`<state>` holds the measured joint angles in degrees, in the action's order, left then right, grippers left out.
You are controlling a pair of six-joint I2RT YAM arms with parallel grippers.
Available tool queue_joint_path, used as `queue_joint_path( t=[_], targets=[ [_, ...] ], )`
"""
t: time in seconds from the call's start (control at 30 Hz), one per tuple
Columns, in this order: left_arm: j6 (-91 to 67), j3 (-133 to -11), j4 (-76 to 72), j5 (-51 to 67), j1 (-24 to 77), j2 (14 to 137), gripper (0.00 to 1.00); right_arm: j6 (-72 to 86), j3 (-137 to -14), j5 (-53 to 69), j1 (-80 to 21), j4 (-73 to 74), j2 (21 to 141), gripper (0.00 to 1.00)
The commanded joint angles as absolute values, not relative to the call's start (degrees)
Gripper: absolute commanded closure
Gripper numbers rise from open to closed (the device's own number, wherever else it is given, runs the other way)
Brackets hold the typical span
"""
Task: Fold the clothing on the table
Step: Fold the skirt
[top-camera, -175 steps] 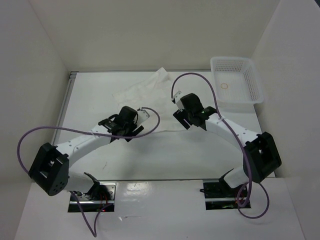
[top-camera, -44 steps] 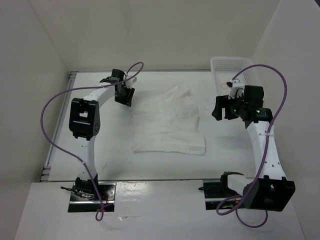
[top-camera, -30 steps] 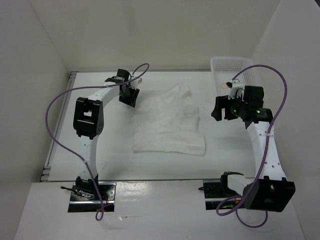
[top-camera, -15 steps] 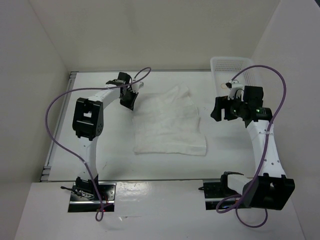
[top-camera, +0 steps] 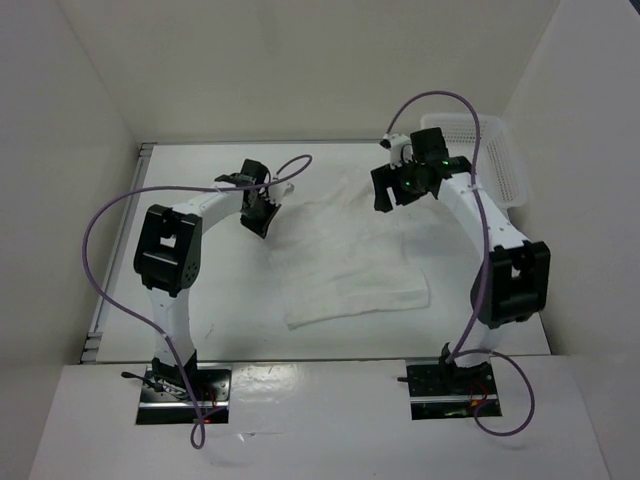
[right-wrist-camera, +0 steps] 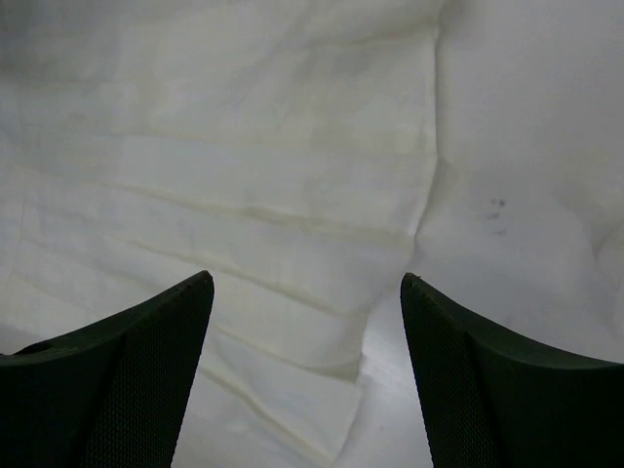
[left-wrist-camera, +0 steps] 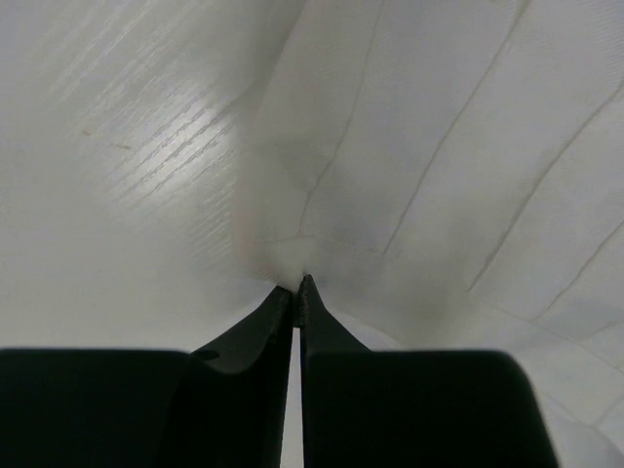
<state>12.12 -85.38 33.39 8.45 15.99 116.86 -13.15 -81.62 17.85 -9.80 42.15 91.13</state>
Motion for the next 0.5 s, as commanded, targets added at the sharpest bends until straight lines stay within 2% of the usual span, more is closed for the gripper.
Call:
queue_joint_path(
  t=[0.0,0.27,0.47],
  targets=[
    [13.45,-84.9,33.13,7.12,17.4,113.64,0.9,-13.62,-89.72,14.85,-12.04,37.1,98.07,0.18],
    [12.92,-82.97,32.61,6.06,18.54,113.12,0.89,-13.62,-105.36,16.7,-12.04,33.05,117.74,0.18],
    [12.92,-81.3,32.61,6.06,18.54,112.59,0.89,-14.15,-113.46,17.22,-12.04,33.05,126.29,0.18]
  ],
)
